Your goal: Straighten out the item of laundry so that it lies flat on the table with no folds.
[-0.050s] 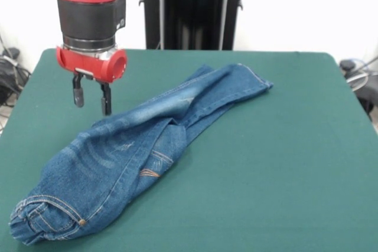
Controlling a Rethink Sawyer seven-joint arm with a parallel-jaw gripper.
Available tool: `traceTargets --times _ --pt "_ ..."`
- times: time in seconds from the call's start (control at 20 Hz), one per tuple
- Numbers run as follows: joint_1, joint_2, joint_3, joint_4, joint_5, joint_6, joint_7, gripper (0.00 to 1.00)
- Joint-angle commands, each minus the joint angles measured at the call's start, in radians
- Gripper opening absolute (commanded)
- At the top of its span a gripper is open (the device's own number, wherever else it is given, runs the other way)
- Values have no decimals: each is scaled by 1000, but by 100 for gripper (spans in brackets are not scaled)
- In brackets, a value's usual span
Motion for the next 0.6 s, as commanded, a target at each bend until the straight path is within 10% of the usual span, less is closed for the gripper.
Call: traceTargets --times 0.05,0.6 --pt "0 -31 93 -26 11 110 25 100" --pt "2 0 96 -61 1 106 23 100"
